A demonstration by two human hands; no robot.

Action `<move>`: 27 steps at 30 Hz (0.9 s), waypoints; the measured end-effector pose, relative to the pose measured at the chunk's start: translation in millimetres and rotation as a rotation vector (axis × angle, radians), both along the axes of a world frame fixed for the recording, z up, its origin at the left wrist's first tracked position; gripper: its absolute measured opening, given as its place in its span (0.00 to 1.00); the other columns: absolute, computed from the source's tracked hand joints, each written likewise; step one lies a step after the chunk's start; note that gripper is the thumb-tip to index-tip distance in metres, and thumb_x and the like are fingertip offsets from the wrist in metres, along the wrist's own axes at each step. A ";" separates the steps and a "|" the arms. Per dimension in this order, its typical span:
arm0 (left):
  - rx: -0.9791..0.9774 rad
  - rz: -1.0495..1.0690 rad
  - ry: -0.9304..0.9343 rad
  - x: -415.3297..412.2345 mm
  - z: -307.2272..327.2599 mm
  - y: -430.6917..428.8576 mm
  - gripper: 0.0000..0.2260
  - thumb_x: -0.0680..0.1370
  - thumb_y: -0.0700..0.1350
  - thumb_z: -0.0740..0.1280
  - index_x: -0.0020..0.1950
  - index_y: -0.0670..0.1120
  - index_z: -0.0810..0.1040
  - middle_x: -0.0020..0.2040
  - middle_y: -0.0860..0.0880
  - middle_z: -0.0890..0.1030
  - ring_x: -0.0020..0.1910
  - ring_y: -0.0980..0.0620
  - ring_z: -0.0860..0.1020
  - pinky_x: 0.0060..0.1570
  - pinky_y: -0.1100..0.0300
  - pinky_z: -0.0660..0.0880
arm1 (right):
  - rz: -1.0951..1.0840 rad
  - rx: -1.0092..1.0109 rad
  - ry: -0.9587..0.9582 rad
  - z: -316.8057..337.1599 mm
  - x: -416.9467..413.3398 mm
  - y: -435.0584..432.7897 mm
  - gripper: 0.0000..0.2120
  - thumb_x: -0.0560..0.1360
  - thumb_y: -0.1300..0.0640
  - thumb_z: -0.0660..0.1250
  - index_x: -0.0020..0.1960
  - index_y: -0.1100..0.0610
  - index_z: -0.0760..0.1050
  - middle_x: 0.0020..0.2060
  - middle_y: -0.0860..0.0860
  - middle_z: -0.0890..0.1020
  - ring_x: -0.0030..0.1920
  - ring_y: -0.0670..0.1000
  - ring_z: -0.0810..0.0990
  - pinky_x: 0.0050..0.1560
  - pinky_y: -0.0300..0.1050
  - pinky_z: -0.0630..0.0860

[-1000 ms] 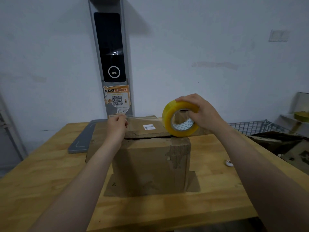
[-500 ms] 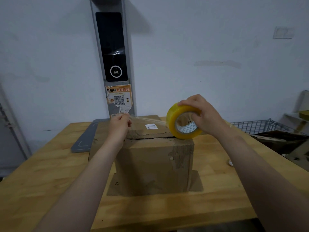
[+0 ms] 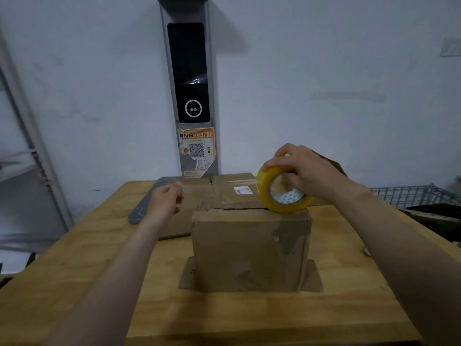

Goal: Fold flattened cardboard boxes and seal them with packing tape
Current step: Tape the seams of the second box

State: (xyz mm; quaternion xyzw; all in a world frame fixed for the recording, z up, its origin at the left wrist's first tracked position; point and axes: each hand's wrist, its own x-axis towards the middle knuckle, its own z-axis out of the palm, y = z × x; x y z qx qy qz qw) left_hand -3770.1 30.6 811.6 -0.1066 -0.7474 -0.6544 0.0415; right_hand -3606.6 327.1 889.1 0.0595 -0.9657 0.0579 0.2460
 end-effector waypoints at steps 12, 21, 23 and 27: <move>-0.107 -0.060 -0.077 -8.1 -52.9 -1.8 0.18 0.83 0.54 0.62 0.41 0.44 0.81 0.37 0.50 0.80 0.39 0.49 0.79 0.43 0.51 0.75 | -0.059 0.144 0.005 -0.6 -1.2 -16.1 0.24 0.81 0.61 0.64 0.68 0.35 0.73 0.67 0.46 0.72 0.60 0.51 0.69 0.53 0.52 0.75; 0.018 -0.082 -0.063 -9.0 -50.9 -0.8 0.18 0.84 0.53 0.61 0.37 0.46 0.73 0.36 0.49 0.76 0.39 0.50 0.75 0.42 0.53 0.73 | -0.070 0.157 0.005 -1.8 -1.9 -17.1 0.24 0.81 0.62 0.63 0.68 0.35 0.72 0.67 0.46 0.72 0.59 0.50 0.69 0.53 0.51 0.75; 0.054 -0.092 -0.039 -11.9 -40.8 -4.5 0.18 0.85 0.52 0.61 0.37 0.46 0.72 0.35 0.50 0.75 0.39 0.51 0.75 0.43 0.53 0.73 | -0.075 0.143 -0.005 -1.1 -1.8 -15.5 0.24 0.81 0.61 0.63 0.68 0.35 0.72 0.67 0.45 0.71 0.61 0.50 0.68 0.52 0.48 0.74; 0.030 -0.100 -0.027 -14.4 -38.6 -10.3 0.17 0.84 0.51 0.61 0.37 0.46 0.72 0.34 0.52 0.75 0.39 0.50 0.75 0.43 0.52 0.73 | -0.063 0.156 0.001 -0.4 -3.5 -18.6 0.24 0.81 0.61 0.64 0.67 0.34 0.73 0.67 0.45 0.72 0.61 0.51 0.69 0.52 0.50 0.75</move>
